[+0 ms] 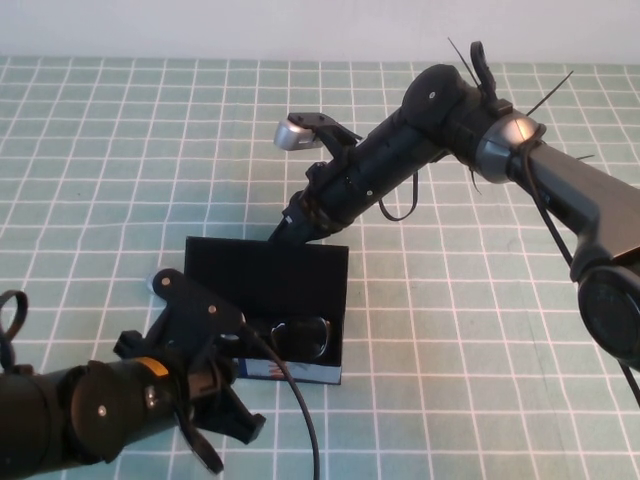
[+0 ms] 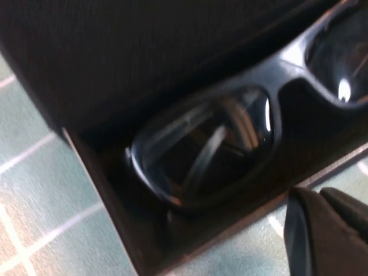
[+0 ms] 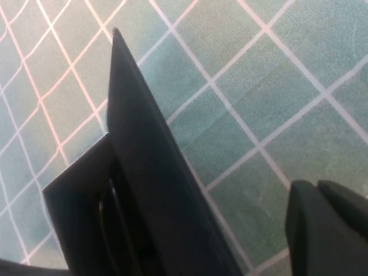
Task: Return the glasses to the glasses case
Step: Close the glasses case
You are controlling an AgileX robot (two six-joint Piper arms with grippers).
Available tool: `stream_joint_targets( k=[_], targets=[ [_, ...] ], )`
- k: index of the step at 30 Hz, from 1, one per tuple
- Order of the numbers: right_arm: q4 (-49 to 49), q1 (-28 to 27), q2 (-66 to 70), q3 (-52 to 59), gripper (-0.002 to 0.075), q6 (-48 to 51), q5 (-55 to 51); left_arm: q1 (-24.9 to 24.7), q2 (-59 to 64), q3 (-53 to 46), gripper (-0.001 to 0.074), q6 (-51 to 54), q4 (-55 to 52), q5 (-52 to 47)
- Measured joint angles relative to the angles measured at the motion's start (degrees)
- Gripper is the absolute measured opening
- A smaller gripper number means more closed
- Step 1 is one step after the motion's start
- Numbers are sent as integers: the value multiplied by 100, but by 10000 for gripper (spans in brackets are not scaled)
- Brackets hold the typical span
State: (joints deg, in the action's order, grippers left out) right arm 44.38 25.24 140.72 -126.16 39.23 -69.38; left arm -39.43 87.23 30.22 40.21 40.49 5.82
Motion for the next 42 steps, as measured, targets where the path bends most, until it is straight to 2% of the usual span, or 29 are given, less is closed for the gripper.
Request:
stream_joint_targets(
  k=[8,17,24,29,35,39,42],
  targets=[
    [174,118,-131,0,-11,-81,-3,0,266,0,-1,-21,0,-7],
    [228,411,-251,53,-11,-611,-3,0,266,0,-1,-44,0,280],
    [109,778,-277,700,-12,-806,8,0,266,0,-1,-44,0,291],
    [209,824,-372,954,-13,-737,70,0,266,0,-1,110,-187,200],
    [181,841,-425,951,-13,-498,70,0,-22,0,-1,971,-1107,-640],
    [-222,865,-462,636,-13,-421,0,0,-590,11,-1,1721,-1581,-1329],
    [-575,831,-605,267,-13,-412,0,0,-1105,201,-1,1907,-2029,-1982]
  ],
)
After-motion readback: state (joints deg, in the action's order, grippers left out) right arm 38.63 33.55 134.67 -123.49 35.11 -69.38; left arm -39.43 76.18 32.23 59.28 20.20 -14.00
